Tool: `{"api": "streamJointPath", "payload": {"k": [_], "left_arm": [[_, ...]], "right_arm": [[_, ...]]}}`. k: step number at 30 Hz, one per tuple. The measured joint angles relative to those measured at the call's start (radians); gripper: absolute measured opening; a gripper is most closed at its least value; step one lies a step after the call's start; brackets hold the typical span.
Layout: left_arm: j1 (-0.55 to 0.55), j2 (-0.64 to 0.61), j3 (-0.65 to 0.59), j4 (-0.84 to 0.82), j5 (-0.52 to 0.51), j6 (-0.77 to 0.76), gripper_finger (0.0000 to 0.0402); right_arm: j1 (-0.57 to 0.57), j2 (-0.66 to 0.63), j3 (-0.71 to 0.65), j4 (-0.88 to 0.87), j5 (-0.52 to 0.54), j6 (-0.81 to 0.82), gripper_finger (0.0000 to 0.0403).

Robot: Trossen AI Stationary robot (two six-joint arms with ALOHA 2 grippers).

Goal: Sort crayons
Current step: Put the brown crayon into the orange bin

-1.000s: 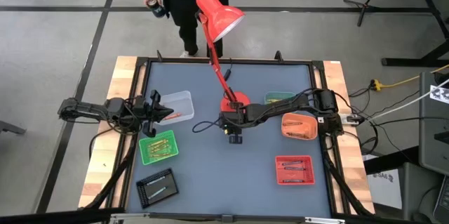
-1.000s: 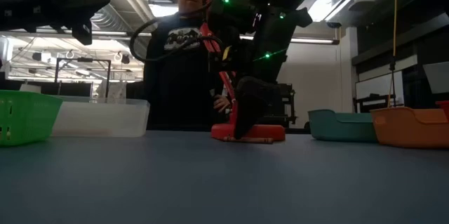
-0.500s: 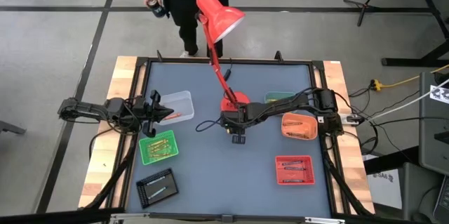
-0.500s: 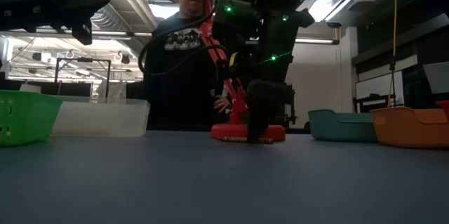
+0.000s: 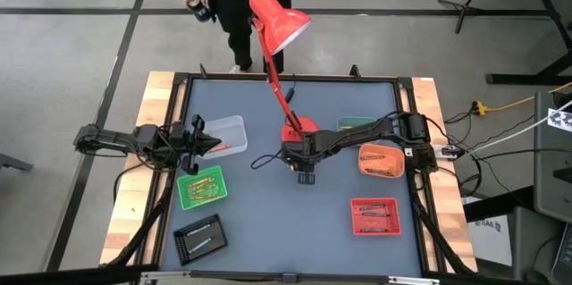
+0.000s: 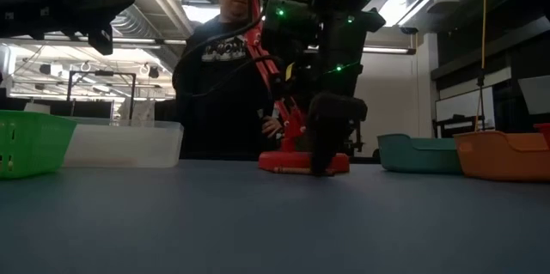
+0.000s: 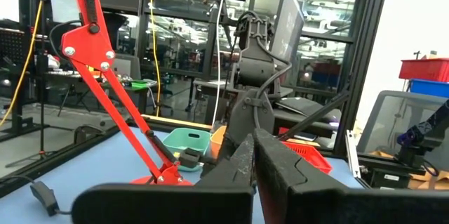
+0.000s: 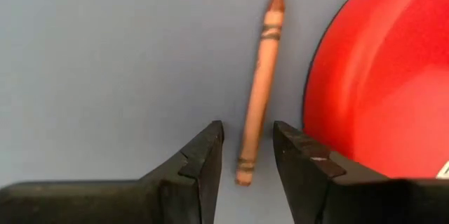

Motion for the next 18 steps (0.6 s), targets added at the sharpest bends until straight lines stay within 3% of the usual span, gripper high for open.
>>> {"api": "streamJointPath", "payload": {"k": [11,18], "left_arm": [[0.0,0.0,0.0,0.0,0.0,0.0,0.0],[0.0,0.0,0.0,0.0,0.0,0.0,0.0]], "right_arm": [[0.001,0.0,0.007,-0.054,-0.061,-0.001,0.0128],[0.002,0.0,0.007,-0.052,-0.067,-0.001,0.0076]]}}
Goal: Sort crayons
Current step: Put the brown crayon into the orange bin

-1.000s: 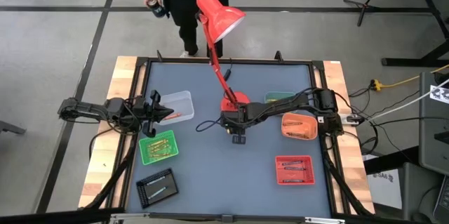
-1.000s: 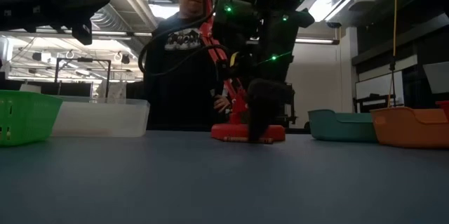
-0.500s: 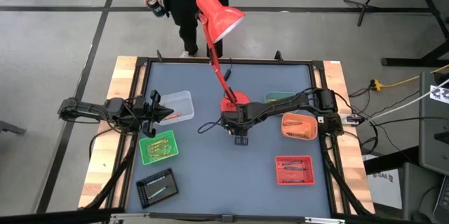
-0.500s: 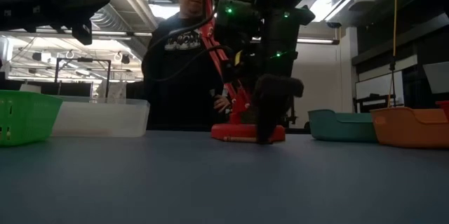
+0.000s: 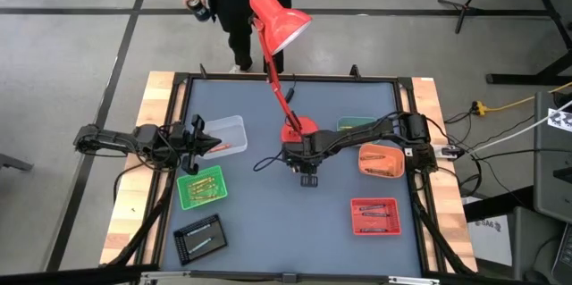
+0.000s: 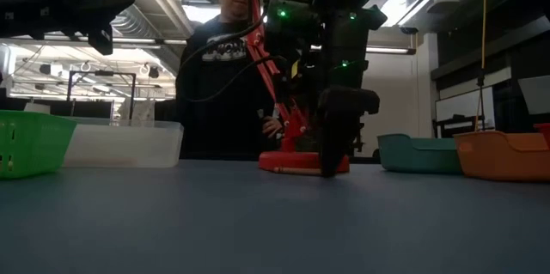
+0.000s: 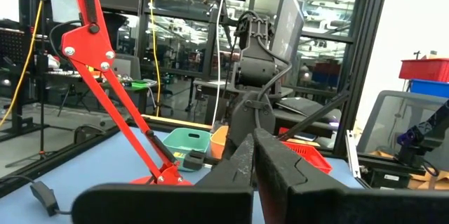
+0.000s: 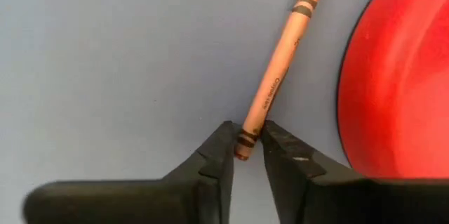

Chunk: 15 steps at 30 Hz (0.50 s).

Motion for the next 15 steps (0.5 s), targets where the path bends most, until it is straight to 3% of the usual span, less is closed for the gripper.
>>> {"api": "streamJointPath", "payload": {"k": [9,15], "left_arm": [[0.0,0.0,0.0,0.0,0.0,0.0,0.0],[0.0,0.0,0.0,0.0,0.0,0.0,0.0]], "right_arm": [[0.0,0.0,0.0,0.0,0.0,0.0,0.0018],[0.0,0.0,0.0,-0.001,-0.014,0.0,0.0011]]}}
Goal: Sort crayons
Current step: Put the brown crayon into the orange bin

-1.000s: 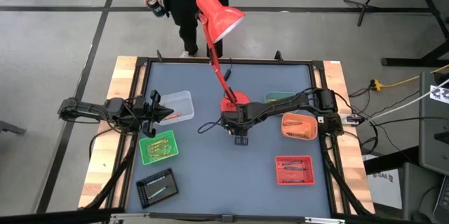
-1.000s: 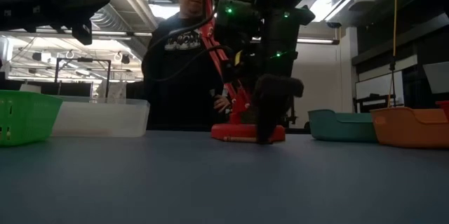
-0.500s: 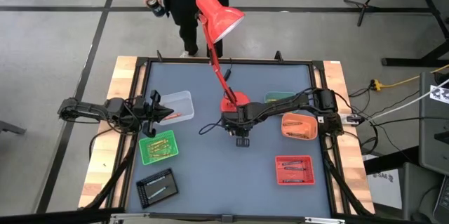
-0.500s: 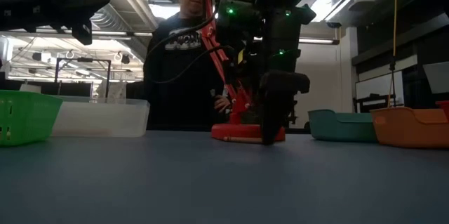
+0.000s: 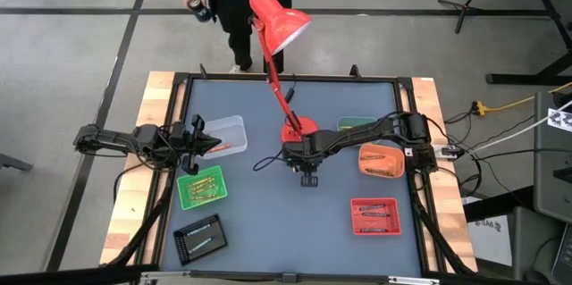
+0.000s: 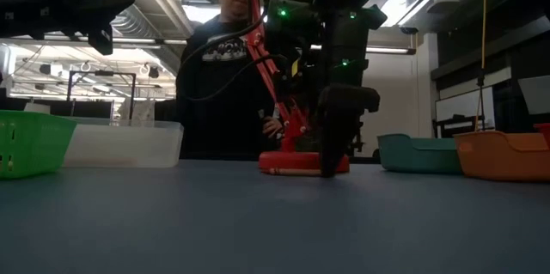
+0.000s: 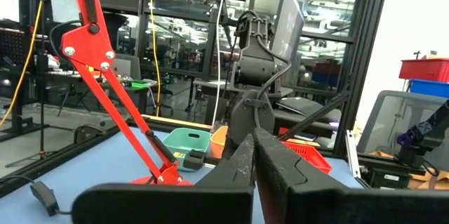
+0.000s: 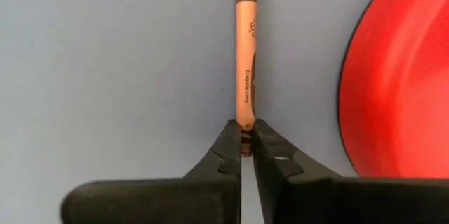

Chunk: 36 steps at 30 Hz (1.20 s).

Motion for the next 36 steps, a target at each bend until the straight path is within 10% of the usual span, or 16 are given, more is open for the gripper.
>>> {"api": "streamJointPath", "payload": {"k": [36], "left_arm": [[0.0,0.0,0.0,0.0,0.0,0.0,0.0]], "right_arm": [[0.0,-0.323,-0.002,-0.259,-0.08,-0.004,0.0014]]}}
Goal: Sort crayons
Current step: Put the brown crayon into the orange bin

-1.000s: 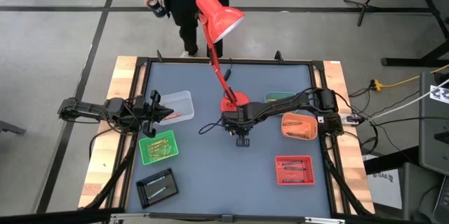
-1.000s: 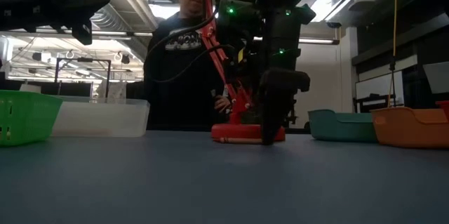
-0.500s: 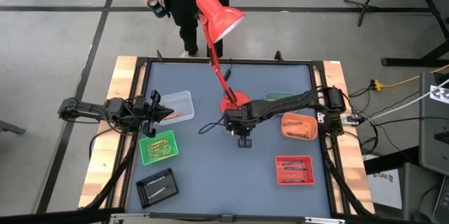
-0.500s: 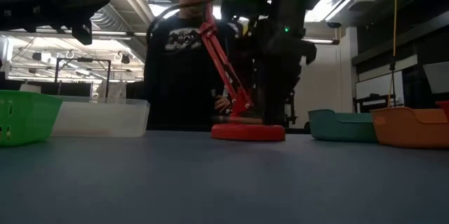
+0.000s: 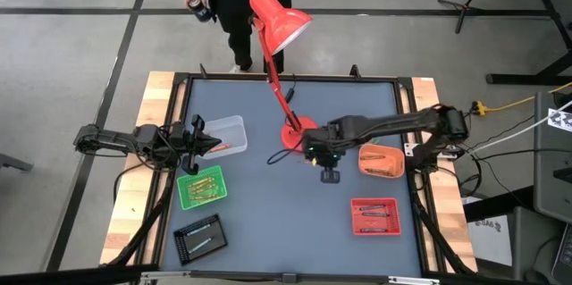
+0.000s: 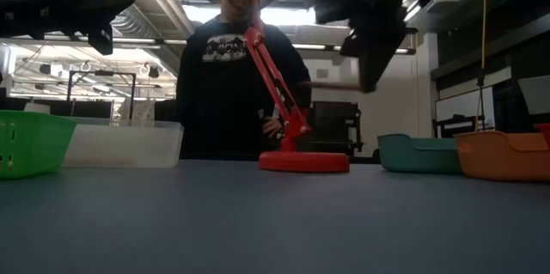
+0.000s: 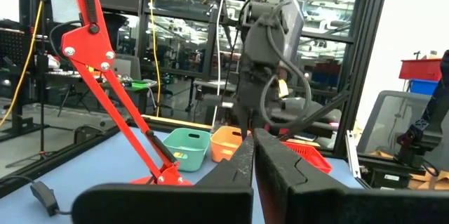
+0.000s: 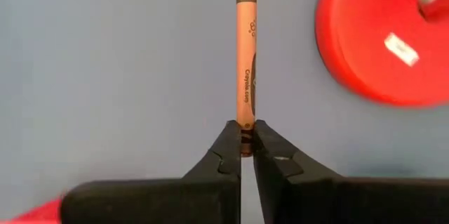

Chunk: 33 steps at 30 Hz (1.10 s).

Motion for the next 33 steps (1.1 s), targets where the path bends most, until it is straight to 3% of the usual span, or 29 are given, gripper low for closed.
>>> {"api": "streamJointPath", "payload": {"k": [6,25,33], "left_arm": [[0.0,0.0,0.0,0.0,0.0,0.0,0.0],[0.0,0.0,0.0,0.0,0.0,0.0,0.0],[0.0,0.0,0.0,0.0,0.0,0.0,0.0]], "right_arm": [[0.0,-0.115,-0.044,-0.08,0.024,0.01,0.0014],[0.0,-0.646,-0.534,-0.138,0.05,0.185,0.0014],[0.0,-0.753,-0.645,-0.231,0.032,0.185,0.0014]]}}
